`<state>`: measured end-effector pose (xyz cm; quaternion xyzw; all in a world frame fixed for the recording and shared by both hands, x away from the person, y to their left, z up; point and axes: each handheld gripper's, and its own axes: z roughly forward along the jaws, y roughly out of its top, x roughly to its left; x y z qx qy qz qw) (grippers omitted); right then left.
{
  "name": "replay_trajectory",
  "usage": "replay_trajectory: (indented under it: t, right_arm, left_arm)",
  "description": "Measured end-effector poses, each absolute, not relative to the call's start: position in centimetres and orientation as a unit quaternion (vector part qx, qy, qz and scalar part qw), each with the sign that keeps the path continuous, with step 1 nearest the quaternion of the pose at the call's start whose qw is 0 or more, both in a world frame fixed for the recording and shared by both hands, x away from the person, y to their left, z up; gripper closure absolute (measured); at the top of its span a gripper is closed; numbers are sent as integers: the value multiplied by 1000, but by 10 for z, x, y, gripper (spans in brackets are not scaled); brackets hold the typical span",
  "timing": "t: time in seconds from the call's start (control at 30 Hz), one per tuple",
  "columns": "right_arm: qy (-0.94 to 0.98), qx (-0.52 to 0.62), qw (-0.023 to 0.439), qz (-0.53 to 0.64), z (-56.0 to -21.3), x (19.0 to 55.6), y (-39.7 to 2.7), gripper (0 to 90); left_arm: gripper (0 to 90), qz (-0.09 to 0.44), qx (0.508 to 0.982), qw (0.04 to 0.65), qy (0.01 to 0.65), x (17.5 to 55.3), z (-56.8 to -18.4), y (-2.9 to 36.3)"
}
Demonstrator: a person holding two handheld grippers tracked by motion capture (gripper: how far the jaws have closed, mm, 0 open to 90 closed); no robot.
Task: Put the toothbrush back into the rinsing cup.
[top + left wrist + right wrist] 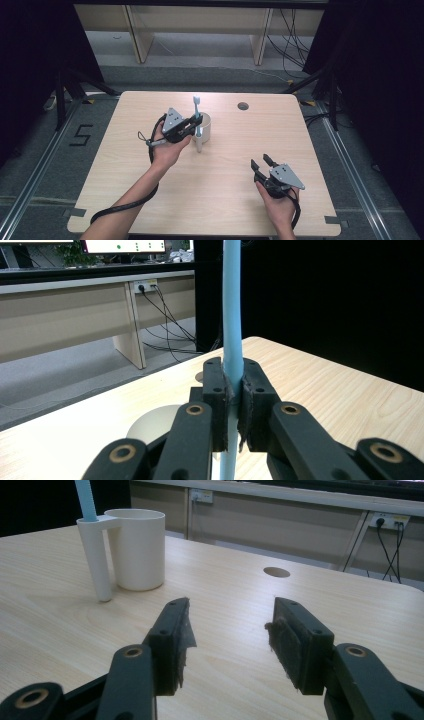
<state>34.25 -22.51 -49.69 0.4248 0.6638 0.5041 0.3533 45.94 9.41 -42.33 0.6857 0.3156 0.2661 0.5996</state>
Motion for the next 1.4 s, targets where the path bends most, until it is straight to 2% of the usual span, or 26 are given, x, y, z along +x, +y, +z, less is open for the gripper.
replay_trajectory:
  t: [0.27, 0.3, 0.47, 0.83, 0.9, 1.0, 1.4]
  right_arm:
    - [669, 411, 367, 500, -497, 344, -227, 504]
    - [664, 425, 352, 504, -497, 343, -225, 503]
    - [667, 409, 366, 503, -497, 345, -226, 504]
    - [667, 414, 356, 507, -498, 345, -225, 503]
    - [668, 410, 366, 501, -498, 345, -226, 503]
    - [669, 415, 354, 505, -498, 345, -225, 503]
    - [672, 407, 365, 500, -498, 346, -225, 502]
  left_arm:
    - [832, 266, 686, 598, 316, 459, -426, 94]
    - [833, 266, 687, 598, 316, 459, -426, 94]
    - [832, 265, 687, 597, 318, 460, -429, 93]
    - [833, 262, 686, 598, 323, 461, -437, 94]
    - [832, 262, 687, 596, 322, 462, -438, 94]
    - [832, 261, 687, 596, 324, 462, -439, 94]
    - [832, 258, 688, 594, 326, 463, -445, 94]
